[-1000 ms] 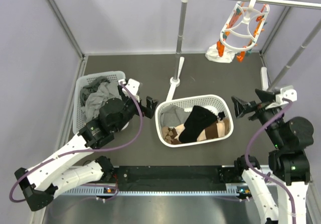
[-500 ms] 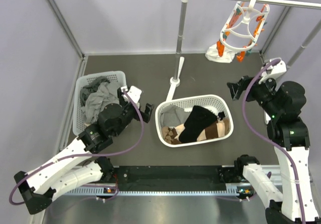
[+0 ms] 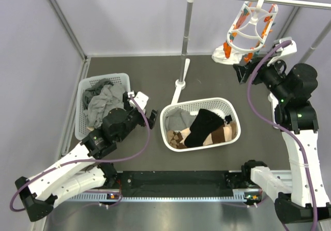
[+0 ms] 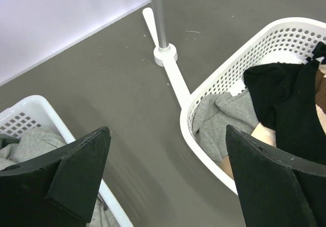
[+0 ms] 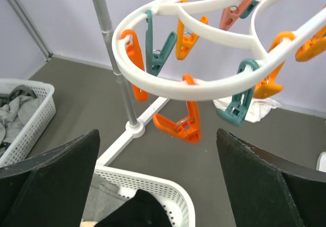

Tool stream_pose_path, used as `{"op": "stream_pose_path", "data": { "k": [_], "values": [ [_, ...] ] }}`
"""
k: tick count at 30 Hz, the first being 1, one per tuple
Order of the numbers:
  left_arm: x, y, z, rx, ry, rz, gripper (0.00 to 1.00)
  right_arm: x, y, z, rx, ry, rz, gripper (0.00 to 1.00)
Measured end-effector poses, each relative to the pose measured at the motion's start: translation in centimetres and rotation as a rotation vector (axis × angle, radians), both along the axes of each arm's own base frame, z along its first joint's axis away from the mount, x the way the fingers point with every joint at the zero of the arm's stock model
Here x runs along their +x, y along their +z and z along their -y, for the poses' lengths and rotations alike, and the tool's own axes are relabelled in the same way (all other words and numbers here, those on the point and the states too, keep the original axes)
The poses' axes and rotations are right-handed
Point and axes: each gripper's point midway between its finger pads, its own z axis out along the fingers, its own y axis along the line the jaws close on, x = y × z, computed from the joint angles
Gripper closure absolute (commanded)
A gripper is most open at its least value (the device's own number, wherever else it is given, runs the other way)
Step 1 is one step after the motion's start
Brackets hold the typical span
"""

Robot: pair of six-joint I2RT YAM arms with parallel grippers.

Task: Clip the socks to the hanger
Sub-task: Open the clamp at the hanger.

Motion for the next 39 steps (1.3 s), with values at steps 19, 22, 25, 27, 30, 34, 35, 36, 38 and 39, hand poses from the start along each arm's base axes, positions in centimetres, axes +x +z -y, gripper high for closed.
{"op": "stream_pose_path", "data": {
  "k": [19,22,25,27,30,34,35,36,38,39],
  "values": [
    [-0.4,-0.4,0.9,0.008,-0.057,-0.006,0.01,1.6,1.5,-1.5,-0.014,0.095,0.076,0.27],
    [-0.4,-0.4,1.0,0.011,-0.062,-0.005,0.01,1.9,1.3,-1.6,-0.019,0.098,0.070,0.30],
    [-0.5,-0.5,1.0,0.012,-0.065,-0.005,0.01,2.4,0.8,-1.6,-0.028,0.099,0.059,0.34],
    [-0.5,-0.6,1.1,0.014,-0.068,-0.006,0.01,2.6,0.6,-1.6,-0.031,0.101,0.053,0.34],
    [-0.5,-0.5,1.1,0.011,-0.072,-0.002,0.01,2.8,0.4,-1.7,-0.032,0.106,0.047,0.35],
    [-0.6,-0.5,1.3,0.011,-0.080,-0.003,0.01,2.7,0.4,-1.9,-0.049,0.120,0.055,0.35],
    [-0.6,-0.5,1.3,0.010,-0.083,-0.003,0.01,2.7,0.4,-1.9,-0.055,0.123,0.058,0.35],
    [-0.6,-0.5,1.3,0.010,-0.084,-0.003,0.01,2.7,0.4,-1.9,-0.060,0.127,0.060,0.35],
    [-0.6,-0.5,1.3,0.010,-0.086,-0.004,0.01,2.7,0.3,-2.0,-0.071,0.135,0.063,0.35],
    [-0.6,-0.5,1.4,0.010,-0.087,-0.004,0.01,2.8,0.3,-2.0,-0.074,0.138,0.064,0.35]
  ]
}}
